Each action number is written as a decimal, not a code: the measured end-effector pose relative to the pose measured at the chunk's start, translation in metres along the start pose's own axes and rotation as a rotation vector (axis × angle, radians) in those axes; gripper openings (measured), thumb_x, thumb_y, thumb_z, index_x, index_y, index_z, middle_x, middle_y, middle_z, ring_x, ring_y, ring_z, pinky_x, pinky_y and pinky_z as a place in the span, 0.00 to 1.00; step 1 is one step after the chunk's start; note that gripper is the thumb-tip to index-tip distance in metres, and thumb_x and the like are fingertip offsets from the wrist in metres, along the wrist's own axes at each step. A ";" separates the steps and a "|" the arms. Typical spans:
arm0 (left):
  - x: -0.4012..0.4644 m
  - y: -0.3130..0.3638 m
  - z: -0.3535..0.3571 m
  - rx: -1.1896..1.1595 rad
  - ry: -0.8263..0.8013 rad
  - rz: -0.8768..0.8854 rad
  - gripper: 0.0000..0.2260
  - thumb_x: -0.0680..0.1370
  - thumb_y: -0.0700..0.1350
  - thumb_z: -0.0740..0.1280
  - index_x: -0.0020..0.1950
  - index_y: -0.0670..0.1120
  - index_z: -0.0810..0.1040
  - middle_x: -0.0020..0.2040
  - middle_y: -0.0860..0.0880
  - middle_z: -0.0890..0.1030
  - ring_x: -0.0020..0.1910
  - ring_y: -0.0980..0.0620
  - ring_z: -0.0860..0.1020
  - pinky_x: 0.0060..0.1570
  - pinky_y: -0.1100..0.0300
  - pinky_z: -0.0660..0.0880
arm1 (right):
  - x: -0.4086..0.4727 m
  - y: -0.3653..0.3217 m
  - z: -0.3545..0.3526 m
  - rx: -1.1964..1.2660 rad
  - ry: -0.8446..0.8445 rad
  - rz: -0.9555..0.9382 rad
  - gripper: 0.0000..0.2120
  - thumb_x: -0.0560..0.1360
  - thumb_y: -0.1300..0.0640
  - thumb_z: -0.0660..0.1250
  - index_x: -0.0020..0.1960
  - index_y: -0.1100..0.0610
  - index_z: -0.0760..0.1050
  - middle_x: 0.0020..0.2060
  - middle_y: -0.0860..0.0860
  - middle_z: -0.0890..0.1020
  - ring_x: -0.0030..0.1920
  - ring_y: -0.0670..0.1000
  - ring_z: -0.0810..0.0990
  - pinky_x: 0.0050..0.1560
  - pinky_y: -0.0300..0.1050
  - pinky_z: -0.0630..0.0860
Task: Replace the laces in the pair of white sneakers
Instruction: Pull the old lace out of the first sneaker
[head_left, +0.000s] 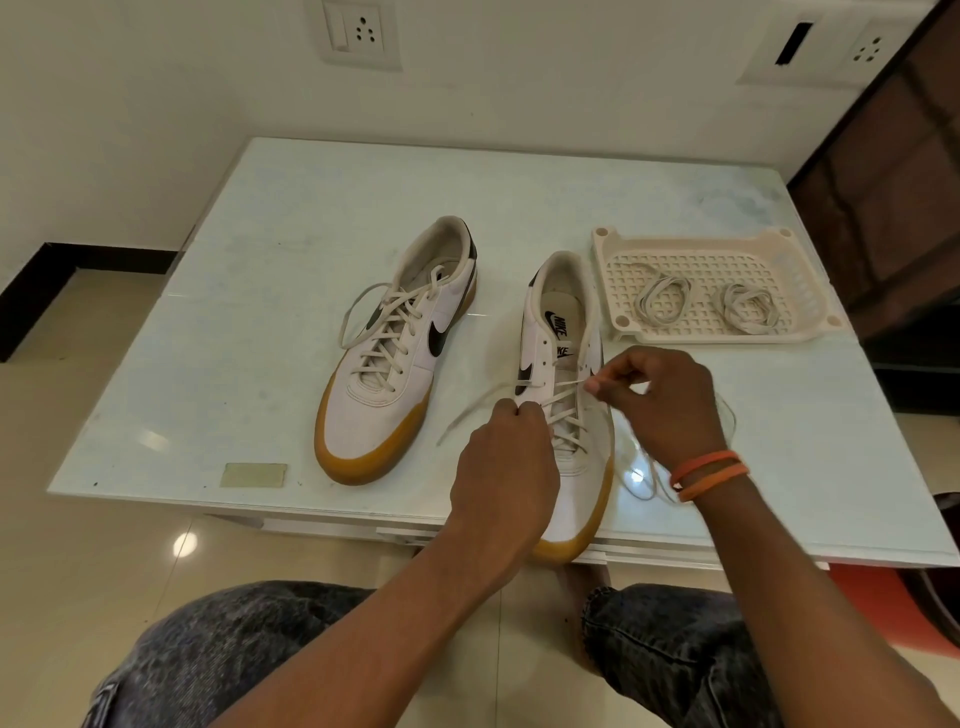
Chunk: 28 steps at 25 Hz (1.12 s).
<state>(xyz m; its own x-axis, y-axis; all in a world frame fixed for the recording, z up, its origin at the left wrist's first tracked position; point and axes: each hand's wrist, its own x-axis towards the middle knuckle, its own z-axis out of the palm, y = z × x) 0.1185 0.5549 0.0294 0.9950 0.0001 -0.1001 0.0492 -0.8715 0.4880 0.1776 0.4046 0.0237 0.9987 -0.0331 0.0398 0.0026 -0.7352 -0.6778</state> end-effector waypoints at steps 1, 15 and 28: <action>0.000 0.000 0.000 -0.008 -0.001 -0.002 0.11 0.83 0.48 0.57 0.61 0.46 0.73 0.57 0.48 0.76 0.49 0.52 0.77 0.46 0.62 0.72 | 0.002 0.004 -0.010 0.004 0.005 0.022 0.07 0.69 0.50 0.75 0.37 0.49 0.78 0.35 0.43 0.81 0.42 0.47 0.80 0.51 0.59 0.75; 0.001 0.003 -0.002 -0.025 -0.020 -0.033 0.13 0.82 0.49 0.59 0.65 0.47 0.72 0.60 0.48 0.76 0.52 0.52 0.79 0.49 0.64 0.73 | 0.000 -0.003 0.005 0.086 0.015 -0.014 0.12 0.71 0.47 0.73 0.50 0.52 0.80 0.44 0.46 0.82 0.48 0.46 0.79 0.55 0.47 0.74; 0.003 -0.003 0.004 -0.009 -0.014 -0.034 0.10 0.83 0.47 0.58 0.62 0.46 0.72 0.55 0.48 0.76 0.44 0.55 0.73 0.43 0.64 0.68 | 0.013 0.018 -0.042 0.146 0.183 0.155 0.04 0.73 0.56 0.72 0.40 0.54 0.79 0.35 0.49 0.80 0.42 0.52 0.79 0.53 0.54 0.76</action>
<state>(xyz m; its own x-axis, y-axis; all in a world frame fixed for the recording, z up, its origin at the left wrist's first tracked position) 0.1215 0.5554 0.0242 0.9914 0.0223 -0.1291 0.0835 -0.8666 0.4920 0.1881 0.3625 0.0429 0.9619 -0.2687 0.0505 -0.1284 -0.6071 -0.7841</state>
